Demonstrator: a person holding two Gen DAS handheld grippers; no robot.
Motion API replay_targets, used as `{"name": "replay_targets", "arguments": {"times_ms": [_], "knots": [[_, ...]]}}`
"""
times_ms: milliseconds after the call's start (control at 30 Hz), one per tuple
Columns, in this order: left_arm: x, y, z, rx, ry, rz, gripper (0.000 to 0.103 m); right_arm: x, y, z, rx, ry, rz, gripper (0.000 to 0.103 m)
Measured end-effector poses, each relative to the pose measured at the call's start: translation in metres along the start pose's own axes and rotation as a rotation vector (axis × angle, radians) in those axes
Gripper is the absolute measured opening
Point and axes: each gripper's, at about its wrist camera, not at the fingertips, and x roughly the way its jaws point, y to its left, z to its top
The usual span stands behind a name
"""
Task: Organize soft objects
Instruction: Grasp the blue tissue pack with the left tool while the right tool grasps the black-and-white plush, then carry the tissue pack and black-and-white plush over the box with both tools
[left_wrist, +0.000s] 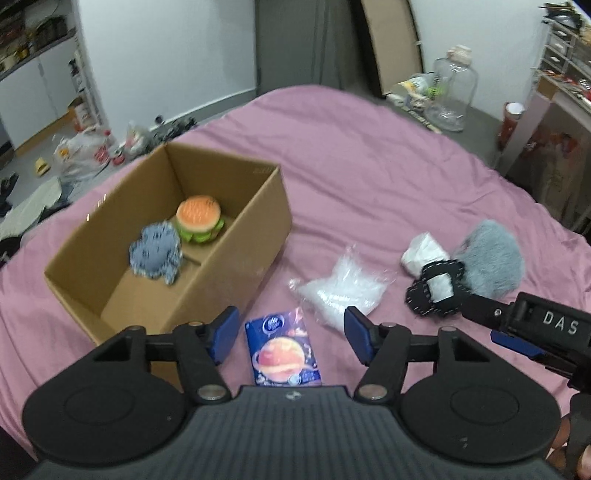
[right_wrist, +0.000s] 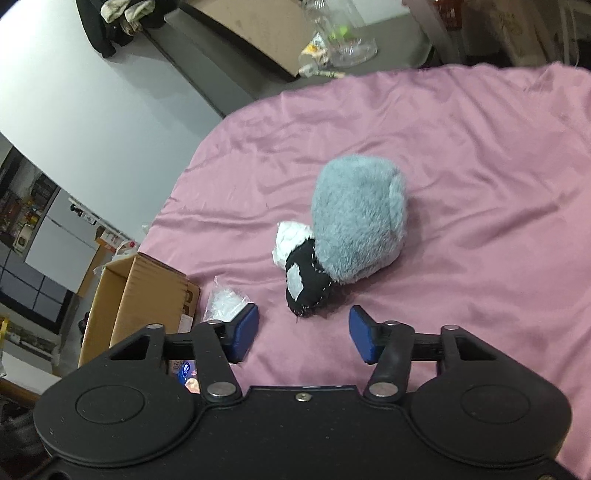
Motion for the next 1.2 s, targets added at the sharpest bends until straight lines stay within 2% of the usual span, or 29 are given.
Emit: {"name": "replay_targets", "arguments": {"times_ms": [433, 633, 733, 800, 833, 900, 1100, 1200], "knots": [[0.036, -0.004, -0.018, -0.084, 0.066, 0.106, 0.058, 0.036, -0.013, 0.002, 0.031, 0.054, 0.066, 0.048], [0.049, -0.005, -0.022, -0.103, 0.117, 0.121, 0.059, 0.044, -0.020, 0.005, 0.049, 0.054, 0.087, 0.047], [0.057, -0.005, -0.025, -0.110, 0.151, 0.125, 0.059, 0.047, -0.021, 0.006, 0.048, 0.052, 0.089, 0.041], [0.060, -0.004, -0.028, -0.118, 0.169, 0.118, 0.059, 0.048, -0.021, 0.007, 0.051, 0.050, 0.089, 0.026], [0.060, -0.003, -0.029, -0.124, 0.170, 0.111, 0.058, 0.049, -0.022, 0.007, 0.056, 0.050, 0.088, 0.021], [0.060, -0.002, -0.030, -0.126, 0.167, 0.096, 0.051, 0.048, -0.022, 0.007, 0.064, 0.049, 0.079, 0.018], [0.050, -0.007, -0.023, -0.134, 0.139, 0.072, 0.050, 0.030, -0.011, 0.004, 0.040, 0.013, 0.048, 0.016], [0.039, -0.016, -0.018, -0.113, 0.098, 0.065, 0.050, 0.014, -0.008, 0.003, 0.047, -0.022, 0.037, 0.016]]}}
